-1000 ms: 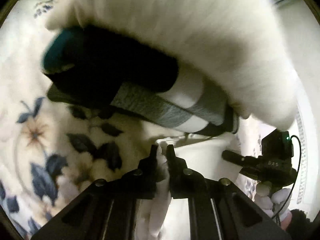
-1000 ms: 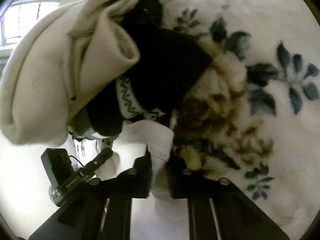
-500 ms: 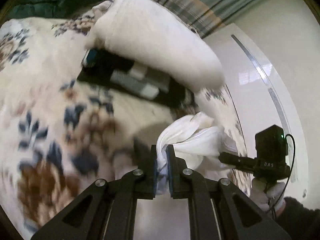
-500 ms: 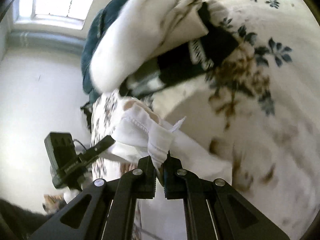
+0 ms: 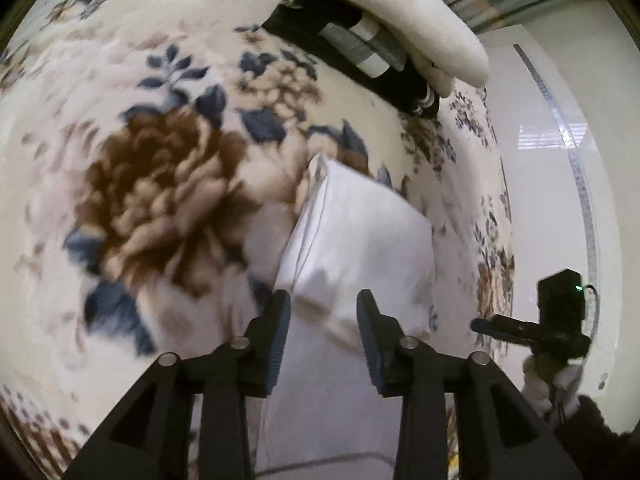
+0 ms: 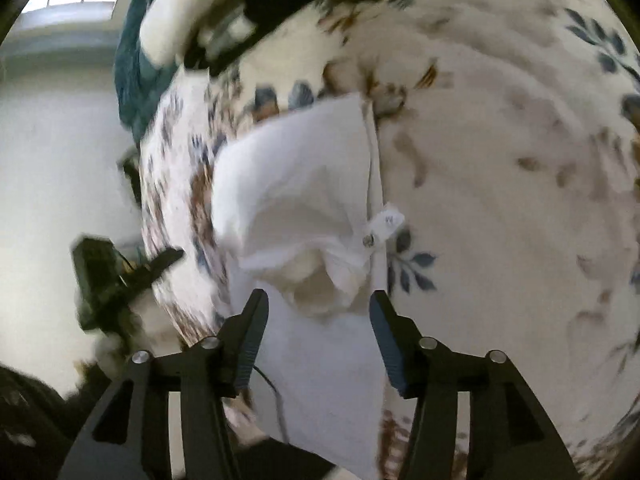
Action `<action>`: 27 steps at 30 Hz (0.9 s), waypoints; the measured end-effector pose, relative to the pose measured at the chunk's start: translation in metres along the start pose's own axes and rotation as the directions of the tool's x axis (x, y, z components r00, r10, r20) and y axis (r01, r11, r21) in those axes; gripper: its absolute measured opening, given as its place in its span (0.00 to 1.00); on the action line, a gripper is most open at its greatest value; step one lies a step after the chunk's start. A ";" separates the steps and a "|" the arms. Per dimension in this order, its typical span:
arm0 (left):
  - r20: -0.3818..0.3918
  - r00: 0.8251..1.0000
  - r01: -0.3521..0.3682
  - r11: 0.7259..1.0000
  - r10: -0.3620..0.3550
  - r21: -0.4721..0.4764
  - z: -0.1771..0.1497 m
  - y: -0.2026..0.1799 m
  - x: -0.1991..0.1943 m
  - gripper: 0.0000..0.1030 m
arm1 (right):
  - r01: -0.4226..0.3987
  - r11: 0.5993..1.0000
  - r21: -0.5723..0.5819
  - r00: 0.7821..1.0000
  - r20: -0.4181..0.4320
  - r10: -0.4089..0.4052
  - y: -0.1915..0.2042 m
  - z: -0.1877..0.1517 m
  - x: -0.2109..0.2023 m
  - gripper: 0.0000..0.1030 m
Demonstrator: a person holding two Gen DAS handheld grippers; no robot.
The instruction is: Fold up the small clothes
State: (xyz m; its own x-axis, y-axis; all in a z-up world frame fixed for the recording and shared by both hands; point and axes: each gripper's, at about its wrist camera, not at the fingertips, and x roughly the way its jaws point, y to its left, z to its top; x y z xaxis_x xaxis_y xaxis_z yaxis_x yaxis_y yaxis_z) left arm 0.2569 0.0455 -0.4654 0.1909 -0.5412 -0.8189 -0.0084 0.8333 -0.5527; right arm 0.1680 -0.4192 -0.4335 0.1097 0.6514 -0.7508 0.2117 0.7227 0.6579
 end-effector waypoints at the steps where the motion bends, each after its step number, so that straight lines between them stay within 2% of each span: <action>1: 0.006 1.000 0.004 1.000 -0.004 0.013 0.006 -0.006 0.006 0.35 | -0.018 1.000 0.006 0.999 0.026 0.018 0.006 0.006 0.001 0.54; 4: 0.011 1.000 0.009 0.997 -0.010 0.073 0.018 -0.024 0.031 0.35 | -0.048 0.999 -0.014 0.996 0.072 0.049 0.031 0.022 0.019 0.54; 7: -0.024 1.000 -0.012 0.995 0.014 0.102 0.021 -0.032 0.060 0.35 | -0.070 0.997 -0.024 0.996 0.045 0.071 0.054 0.034 0.058 0.54; 9: -0.058 0.996 -0.066 0.992 0.073 0.108 0.015 -0.027 0.078 0.35 | -0.017 0.999 -0.037 1.000 -0.001 0.017 0.057 0.032 0.085 0.51; 10: -0.076 0.993 -0.082 0.991 0.090 0.106 0.010 -0.022 0.084 0.34 | 0.046 0.998 -0.037 0.998 -0.040 -0.048 0.053 0.026 0.101 0.45; 13: -0.094 0.991 -0.089 0.991 0.098 0.099 -0.006 -0.009 0.081 0.34 | 0.140 0.990 -0.013 0.986 -0.093 -0.140 0.034 0.006 0.120 0.40; 18: -0.098 0.991 -0.081 0.994 0.089 0.077 -0.026 -0.006 0.050 0.35 | 0.130 0.989 0.065 0.988 -0.091 -0.124 0.019 -0.018 0.100 0.40; 20: -0.068 0.995 -0.065 0.996 0.069 0.060 -0.039 -0.009 0.023 0.36 | 0.118 0.990 0.080 0.990 -0.081 -0.112 0.021 -0.031 0.085 0.46; 21: -0.059 0.997 -0.056 0.997 0.058 0.046 -0.044 -0.008 0.014 0.45 | 0.113 0.989 0.090 0.991 -0.076 -0.106 0.022 -0.041 0.075 0.52; 22: -0.048 0.998 -0.037 0.999 0.037 0.018 -0.054 -0.006 0.000 0.57 | 0.111 0.988 0.105 0.992 -0.076 -0.104 0.020 -0.053 0.065 0.54; 23: -0.042 0.999 -0.031 1.000 0.030 -0.005 -0.062 -0.004 -0.009 0.60 | 0.112 0.987 0.119 0.991 -0.080 -0.102 0.016 -0.064 0.057 0.54; 25: -0.049 0.999 -0.011 0.997 0.007 -0.072 -0.087 0.006 -0.028 0.61 | 0.124 0.982 0.145 0.988 -0.113 -0.108 0.005 -0.095 0.041 0.54; 27: -0.075 0.997 -0.020 0.994 0.012 -0.108 -0.111 0.015 -0.035 0.61 | 0.137 0.978 0.160 0.983 -0.143 -0.114 -0.008 -0.122 0.035 0.54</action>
State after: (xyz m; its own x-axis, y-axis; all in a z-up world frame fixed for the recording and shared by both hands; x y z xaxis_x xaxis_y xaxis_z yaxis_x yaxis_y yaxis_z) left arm 0.1408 0.0648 -0.4624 0.1168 -0.5379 -0.8349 -0.1181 0.8272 -0.5494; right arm 0.0518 -0.3737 -0.4579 -0.0556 0.5910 -0.8048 0.3775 0.7586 0.5310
